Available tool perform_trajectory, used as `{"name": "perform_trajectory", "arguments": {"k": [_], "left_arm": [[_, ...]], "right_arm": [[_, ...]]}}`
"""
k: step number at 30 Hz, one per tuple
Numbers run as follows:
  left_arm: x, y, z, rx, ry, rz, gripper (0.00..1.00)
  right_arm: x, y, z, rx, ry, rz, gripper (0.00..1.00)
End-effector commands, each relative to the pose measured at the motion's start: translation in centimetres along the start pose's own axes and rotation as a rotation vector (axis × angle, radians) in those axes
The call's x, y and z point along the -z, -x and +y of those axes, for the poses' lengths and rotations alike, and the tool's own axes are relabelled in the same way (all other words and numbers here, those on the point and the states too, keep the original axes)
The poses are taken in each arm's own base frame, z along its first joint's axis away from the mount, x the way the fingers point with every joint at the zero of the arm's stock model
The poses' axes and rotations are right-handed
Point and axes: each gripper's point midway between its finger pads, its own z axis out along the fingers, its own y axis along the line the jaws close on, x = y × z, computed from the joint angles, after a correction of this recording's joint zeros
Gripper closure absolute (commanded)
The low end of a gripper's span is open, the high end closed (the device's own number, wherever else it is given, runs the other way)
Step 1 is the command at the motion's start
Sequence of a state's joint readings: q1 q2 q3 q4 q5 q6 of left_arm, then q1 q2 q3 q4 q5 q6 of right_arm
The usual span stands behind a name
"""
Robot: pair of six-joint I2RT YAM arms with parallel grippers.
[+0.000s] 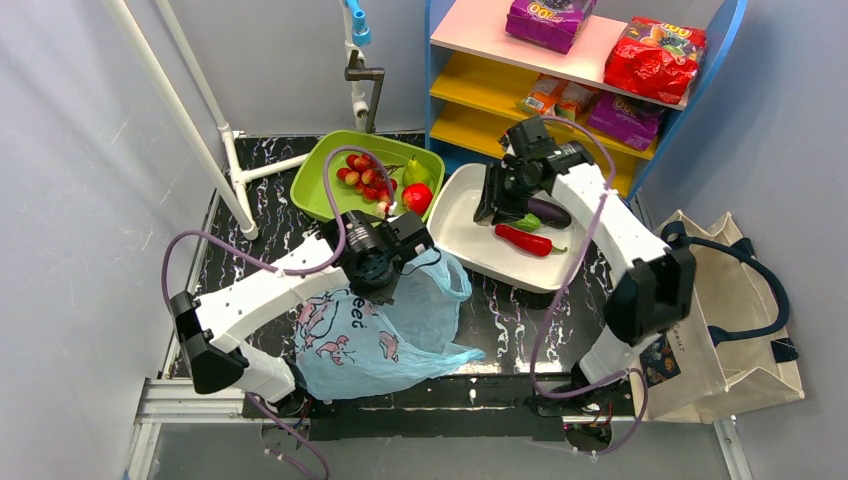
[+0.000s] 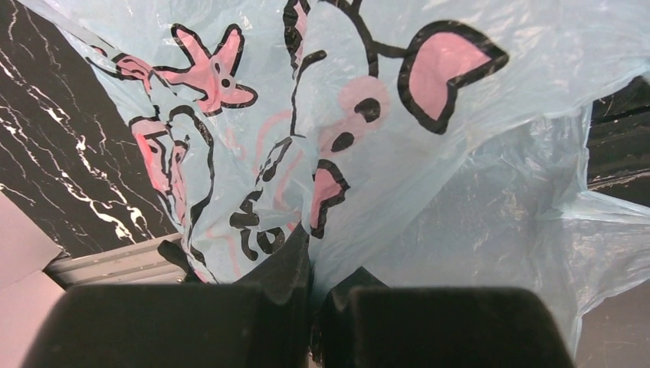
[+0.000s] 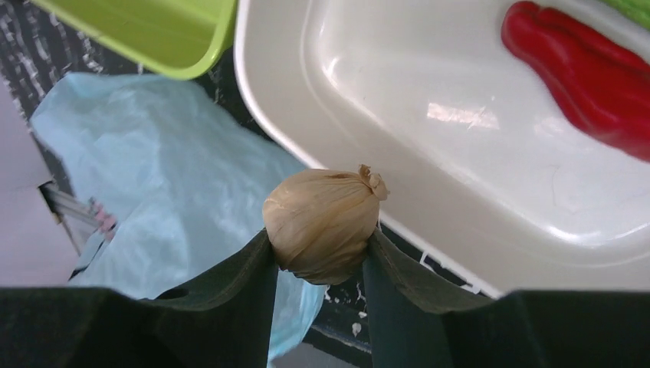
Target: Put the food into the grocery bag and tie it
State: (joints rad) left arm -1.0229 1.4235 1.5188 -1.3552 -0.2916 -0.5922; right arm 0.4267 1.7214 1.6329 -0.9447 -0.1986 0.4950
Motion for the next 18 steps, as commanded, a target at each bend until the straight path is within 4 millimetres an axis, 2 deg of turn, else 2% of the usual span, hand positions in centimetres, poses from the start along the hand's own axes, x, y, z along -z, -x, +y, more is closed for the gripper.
{"name": "perform_trajectory", "arguments": {"k": [1, 5, 11, 14, 18], "left_arm": [[0.5, 0.7, -0.8, 0.049, -0.034, -0.013, 1.00], [0.7, 1.6, -1.2, 0.067, -0.041, -0.029, 1.00], [1.3, 2.6, -2.0, 0.098, -0.070, -0.049, 1.00], [1.3, 3.0, -2.3, 0.106, -0.083, -0.059, 1.00], [1.3, 3.7, -2.9, 0.112, -0.102, -0.066, 1.00]], "right_arm": [[4.5, -2.3, 1.1, 0.034, 0.081, -0.019, 0.69], [8.4, -3.6, 2.3, 0.068, 0.148, -0.066, 0.69], [13.6, -6.6, 6.5, 0.202, 0.394, -0.137, 0.67], [14.7, -8.6, 8.0, 0.280, 0.459, -0.145, 0.66], [13.6, -11.6, 8.8, 0.320, 0.477, -0.094, 0.65]]}}
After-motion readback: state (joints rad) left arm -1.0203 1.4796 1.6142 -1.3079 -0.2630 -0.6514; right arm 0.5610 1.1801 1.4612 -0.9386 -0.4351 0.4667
